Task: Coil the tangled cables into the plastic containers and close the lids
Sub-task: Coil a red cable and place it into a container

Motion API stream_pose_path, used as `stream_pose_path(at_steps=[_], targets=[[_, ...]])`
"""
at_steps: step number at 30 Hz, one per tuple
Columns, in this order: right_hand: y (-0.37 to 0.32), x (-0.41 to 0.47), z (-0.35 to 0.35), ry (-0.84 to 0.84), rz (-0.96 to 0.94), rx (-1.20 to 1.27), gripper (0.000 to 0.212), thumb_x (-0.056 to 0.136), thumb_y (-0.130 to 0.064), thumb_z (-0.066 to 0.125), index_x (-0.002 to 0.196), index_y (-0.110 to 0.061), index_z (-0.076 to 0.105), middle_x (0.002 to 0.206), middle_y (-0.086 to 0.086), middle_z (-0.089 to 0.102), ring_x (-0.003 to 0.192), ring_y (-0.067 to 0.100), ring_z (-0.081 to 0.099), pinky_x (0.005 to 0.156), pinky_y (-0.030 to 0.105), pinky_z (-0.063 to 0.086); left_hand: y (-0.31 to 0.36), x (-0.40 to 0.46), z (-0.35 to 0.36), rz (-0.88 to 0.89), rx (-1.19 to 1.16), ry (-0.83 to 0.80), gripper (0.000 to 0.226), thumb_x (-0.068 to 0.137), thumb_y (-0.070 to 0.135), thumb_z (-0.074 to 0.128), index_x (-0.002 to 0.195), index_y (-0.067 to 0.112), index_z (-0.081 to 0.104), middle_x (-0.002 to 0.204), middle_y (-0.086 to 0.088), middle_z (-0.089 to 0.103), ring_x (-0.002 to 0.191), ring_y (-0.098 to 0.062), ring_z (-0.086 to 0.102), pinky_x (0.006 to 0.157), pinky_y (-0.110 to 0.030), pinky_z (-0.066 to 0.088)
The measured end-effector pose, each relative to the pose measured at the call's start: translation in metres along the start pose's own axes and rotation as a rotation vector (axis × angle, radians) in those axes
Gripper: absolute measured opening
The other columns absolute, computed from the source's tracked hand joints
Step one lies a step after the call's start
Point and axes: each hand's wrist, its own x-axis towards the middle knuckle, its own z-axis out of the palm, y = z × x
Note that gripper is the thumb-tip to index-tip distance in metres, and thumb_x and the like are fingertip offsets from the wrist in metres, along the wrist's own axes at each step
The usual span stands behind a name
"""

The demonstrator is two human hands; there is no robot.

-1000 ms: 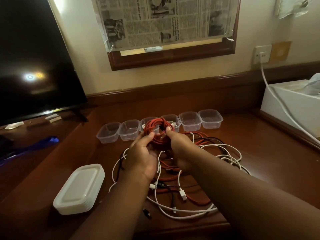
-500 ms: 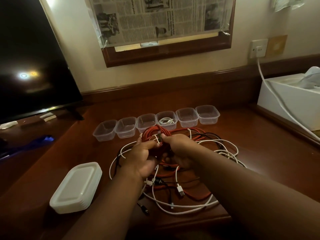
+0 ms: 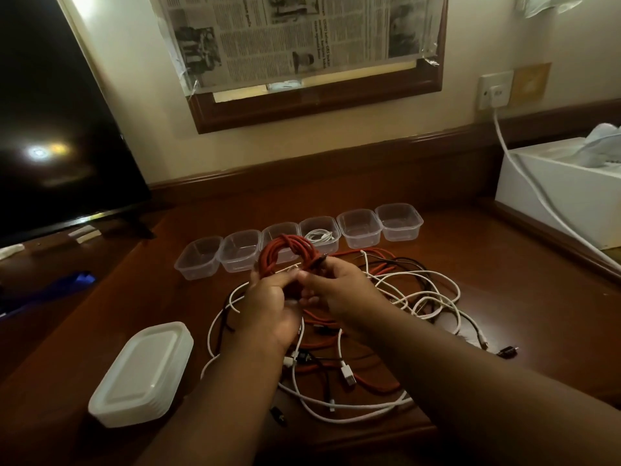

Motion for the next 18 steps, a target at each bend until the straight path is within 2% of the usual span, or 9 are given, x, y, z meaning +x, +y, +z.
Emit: stream_pose_path(at_steps=[3, 5, 7, 8, 10, 12, 13, 15, 18], targets=[[0.000, 0.002, 0.002, 0.119, 0.012, -0.080, 0.008, 0.100, -0.016, 0.055, 0.101, -0.015, 0.063, 0.083, 0.007, 0.063, 0.067, 0.010, 0.059, 0.062, 0.020, 0.054, -0.006, 0.000, 0.003, -0.014, -0.016, 0.003, 0.061, 0.088, -0.005, 0.054, 0.146, 0.009, 0.041, 0.109, -0.026, 0.067, 0.070, -0.027, 0.070, 0.052, -0.033, 0.055], [-0.002, 0.004, 0.001, 0.144, 0.024, -0.198, 0.009, 0.101, -0.021, 0.053, 0.096, -0.019, 0.060, 0.079, 0.004, 0.062, 0.065, 0.010, 0.058, 0.059, 0.021, 0.052, -0.008, -0.002, 0.003, -0.024, -0.010, 0.031, 0.055, 0.089, -0.001, 0.058, 0.142, 0.009, 0.045, 0.116, -0.026, 0.065, 0.078, -0.029, 0.071, 0.052, -0.033, 0.055], [-0.004, 0.007, -0.002, 0.172, 0.031, -0.355, 0.013, 0.103, -0.023, 0.049, 0.098, -0.018, 0.060, 0.083, 0.004, 0.064, 0.069, 0.011, 0.059, 0.058, 0.022, 0.049, -0.011, -0.005, 0.003, 0.018, 0.045, 0.061, 0.058, 0.088, 0.003, 0.065, 0.142, 0.015, 0.045, 0.123, -0.021, 0.062, 0.095, -0.030, 0.068, 0.057, -0.034, 0.056], [-0.004, 0.009, -0.006, 0.180, 0.031, -0.435, 0.015, 0.103, -0.022, 0.048, 0.102, -0.014, 0.060, 0.089, 0.007, 0.066, 0.073, 0.014, 0.061, 0.061, 0.025, 0.050, -0.012, -0.007, 0.001, 0.109, 0.177, 0.094, 0.062, 0.087, 0.005, 0.068, 0.142, 0.022, 0.043, 0.127, -0.014, 0.060, 0.103, -0.027, 0.065, 0.063, -0.032, 0.054], [-0.005, 0.013, -0.013, 0.170, 0.022, -0.608, 0.021, 0.102, -0.019, 0.046, 0.109, -0.005, 0.061, 0.101, 0.018, 0.067, 0.084, 0.027, 0.065, 0.073, 0.038, 0.055, -0.010, -0.009, -0.008, 0.457, 0.652, 0.102, 0.076, 0.084, 0.009, 0.074, 0.145, 0.034, 0.035, 0.133, 0.002, 0.049, 0.115, -0.015, 0.053, 0.074, -0.024, 0.047], [-0.007, 0.013, -0.018, 0.109, 0.039, -0.739, 0.022, 0.101, -0.018, 0.046, 0.110, -0.005, 0.061, 0.104, 0.020, 0.067, 0.095, 0.036, 0.066, 0.086, 0.051, 0.056, -0.005, -0.001, -0.017, 0.731, 1.043, -0.086, 0.078, 0.084, 0.011, 0.075, 0.146, 0.037, 0.035, 0.137, 0.008, 0.046, 0.122, -0.007, 0.047, 0.085, -0.018, 0.043], [-0.008, 0.013, -0.020, 0.068, 0.048, -0.772, 0.022, 0.101, -0.018, 0.046, 0.112, -0.007, 0.062, 0.104, 0.018, 0.068, 0.097, 0.035, 0.066, 0.087, 0.052, 0.055, -0.004, 0.002, -0.020, 0.768, 1.162, -0.208, 0.070, 0.086, 0.011, 0.073, 0.144, 0.036, 0.041, 0.137, 0.008, 0.049, 0.123, -0.006, 0.048, 0.092, -0.020, 0.045], [-0.007, 0.014, -0.026, 0.026, 0.043, -0.782, 0.021, 0.102, -0.017, 0.047, 0.114, -0.010, 0.063, 0.102, 0.012, 0.068, 0.094, 0.028, 0.067, 0.084, 0.043, 0.057, -0.005, 0.009, -0.021, 0.800, 1.295, -0.320, 0.052, 0.091, 0.011, 0.067, 0.137, 0.029, 0.054, 0.131, 0.005, 0.056, 0.121, -0.006, 0.053, 0.099, -0.028, 0.050], [-0.006, 0.015, -0.034, 0.090, -0.074, -0.756, 0.018, 0.102, -0.018, 0.051, 0.107, -0.012, 0.067, 0.090, 0.006, 0.068, 0.080, 0.017, 0.065, 0.069, 0.030, 0.054, -0.010, 0.012, -0.017, 0.801, 1.206, -0.250, 0.039, 0.093, 0.005, 0.061, 0.126, 0.026, 0.061, 0.121, 0.006, 0.060, 0.112, -0.005, 0.058, 0.096, -0.028, 0.052]])
